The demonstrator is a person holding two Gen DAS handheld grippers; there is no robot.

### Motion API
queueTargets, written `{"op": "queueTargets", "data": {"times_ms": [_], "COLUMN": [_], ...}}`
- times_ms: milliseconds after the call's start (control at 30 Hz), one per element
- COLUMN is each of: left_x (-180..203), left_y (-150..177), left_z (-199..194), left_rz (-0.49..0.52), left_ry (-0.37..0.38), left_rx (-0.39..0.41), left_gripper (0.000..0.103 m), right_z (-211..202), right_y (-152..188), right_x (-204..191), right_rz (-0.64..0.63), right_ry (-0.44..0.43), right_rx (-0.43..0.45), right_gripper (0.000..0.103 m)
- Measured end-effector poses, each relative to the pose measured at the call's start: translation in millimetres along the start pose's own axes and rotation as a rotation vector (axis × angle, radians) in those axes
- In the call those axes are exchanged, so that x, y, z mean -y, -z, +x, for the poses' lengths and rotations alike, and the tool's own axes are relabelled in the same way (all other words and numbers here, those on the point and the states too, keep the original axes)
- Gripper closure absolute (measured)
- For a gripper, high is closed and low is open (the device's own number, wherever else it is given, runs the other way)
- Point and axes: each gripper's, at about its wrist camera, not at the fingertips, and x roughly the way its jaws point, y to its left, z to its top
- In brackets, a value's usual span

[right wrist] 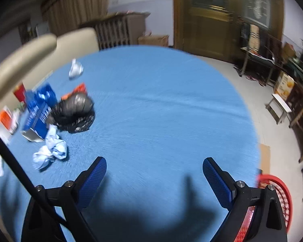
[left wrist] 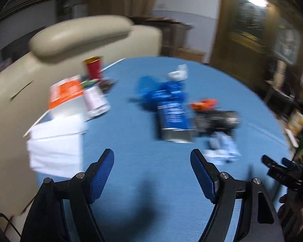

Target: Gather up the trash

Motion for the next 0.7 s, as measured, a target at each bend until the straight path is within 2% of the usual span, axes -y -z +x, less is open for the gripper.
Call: {"op": "queueTargets", "data": {"times_ms": [133, 200, 367, 700], "left_x": [-24.0, -26.9, -22.9, -4.9], "left_y": [1.3, 1.8, 0.2, -2.6], "left_z": [26.3, 33.0, 48.9, 45.1], "left_rz": [-0.065, -0.088, -0.116, -0.115], "left_ry": [-0.087, -0.114, -0.154, -0.230], "left_rx": [-0.044, -0.058, -0.113, -0.153], "left_gripper": [0.025, 0.025, 0.025, 0.025], "right_z": [34.5, 46.6, 50.8, 49.3], "right_y": [-6.3, -4.9, -6.2, -5.8], "right_x": [-22.0, -24.1, -25.2, -23.5], "right_rz": [-0.018, -0.018, -0.023, -0.023], "right_ry": [0.021, 0.018, 0.014, 0.015], "right_rx": [-0.052, -0.066, -0.064, -0.065], "right_gripper": [0.005, 0.000, 0.000, 0.000]}}
